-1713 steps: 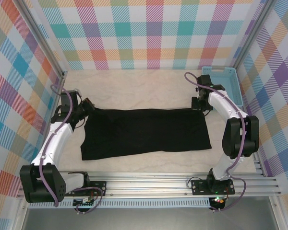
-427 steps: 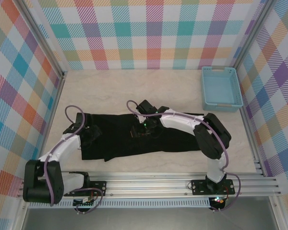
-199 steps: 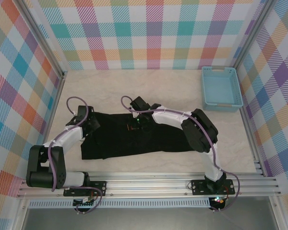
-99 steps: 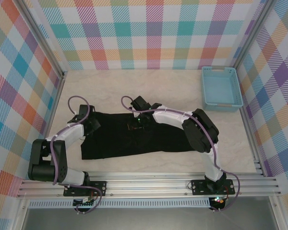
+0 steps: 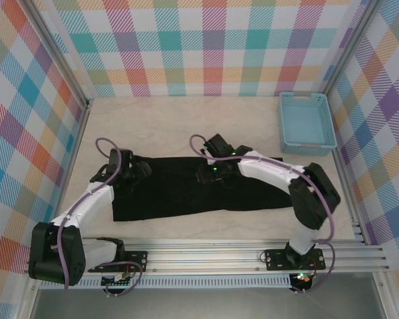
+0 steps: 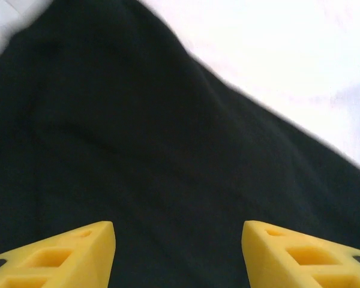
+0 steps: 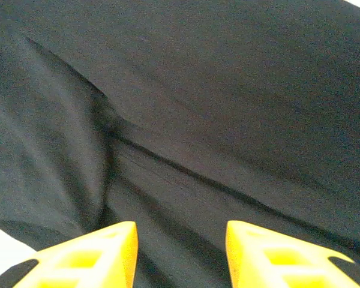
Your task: Fold the inside-out t-shirt
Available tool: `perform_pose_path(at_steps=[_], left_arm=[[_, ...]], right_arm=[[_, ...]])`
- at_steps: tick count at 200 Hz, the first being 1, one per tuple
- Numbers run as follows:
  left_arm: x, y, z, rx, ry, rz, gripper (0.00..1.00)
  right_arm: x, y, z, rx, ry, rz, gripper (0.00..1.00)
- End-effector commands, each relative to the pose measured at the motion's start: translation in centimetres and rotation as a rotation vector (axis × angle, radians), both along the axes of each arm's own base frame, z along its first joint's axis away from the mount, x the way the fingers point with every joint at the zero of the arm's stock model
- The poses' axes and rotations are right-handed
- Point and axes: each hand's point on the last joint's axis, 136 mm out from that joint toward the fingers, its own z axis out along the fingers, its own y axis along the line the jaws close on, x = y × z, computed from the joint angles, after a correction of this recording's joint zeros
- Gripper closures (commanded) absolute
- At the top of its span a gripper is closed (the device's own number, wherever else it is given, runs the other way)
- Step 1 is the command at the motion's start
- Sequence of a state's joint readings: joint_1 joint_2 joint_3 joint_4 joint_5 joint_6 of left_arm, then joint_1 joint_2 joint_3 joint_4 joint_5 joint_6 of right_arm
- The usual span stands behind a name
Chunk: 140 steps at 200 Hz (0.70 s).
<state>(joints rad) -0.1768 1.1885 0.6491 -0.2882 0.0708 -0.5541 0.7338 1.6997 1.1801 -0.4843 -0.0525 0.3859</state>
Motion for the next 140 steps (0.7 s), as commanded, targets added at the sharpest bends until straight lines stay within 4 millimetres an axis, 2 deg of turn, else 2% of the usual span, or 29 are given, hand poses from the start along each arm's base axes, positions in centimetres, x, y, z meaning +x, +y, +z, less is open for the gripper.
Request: perform_pose_path(at_steps=[1,19,24,41,68,95,115,140], left_arm=[[-1.6,-3.5,-1.3,-0.066,0.071,-0.141,0.41],[-1.7,-5.3,-2.1,-0.089,0.103,-0.206,0.41],[-1.0,-6.0,-1.9,-0.101,0.075,-0.221,0.41],[-0.5,-7.4,-2.5,-0.114,0.089,-0.262,0.40],[-0.2,-7.8,-4.4,-0.090,0.149,-0.279,0.39],[-0.2,-7.6,-5.7,-0.070,0.176,-0.271,0.39],[-0.5,-7.3,-6.3,-0.059,0.188,-0.264,0.39],[-0.6,-7.0,-6.9,-0.044,0.196,-0.258,0.39]], right_arm=[[-0.6,-5.8,-0.2,-0.083,0.021,-0.093,0.53],[-0.2,-9.6,-0.5,-0.096,0.036,-0.182,0.49],[0.1,-10.6,-0.6,-0.102,0.038,-0.208,0.48],[1.5,-13.5,-0.6,-0.115,0.029,-0.284,0.43],[4.5,-17.7,-0.9,-0.123,0.031,-0.403,0.36],[6.4,-20.3,-1.7,-0.184,0.035,-0.456,0.35],[7.6,-21.7,-3.0,-0.235,0.059,-0.468,0.34],[9.7,-21.0,-3.8,-0.220,0.053,-0.436,0.33]])
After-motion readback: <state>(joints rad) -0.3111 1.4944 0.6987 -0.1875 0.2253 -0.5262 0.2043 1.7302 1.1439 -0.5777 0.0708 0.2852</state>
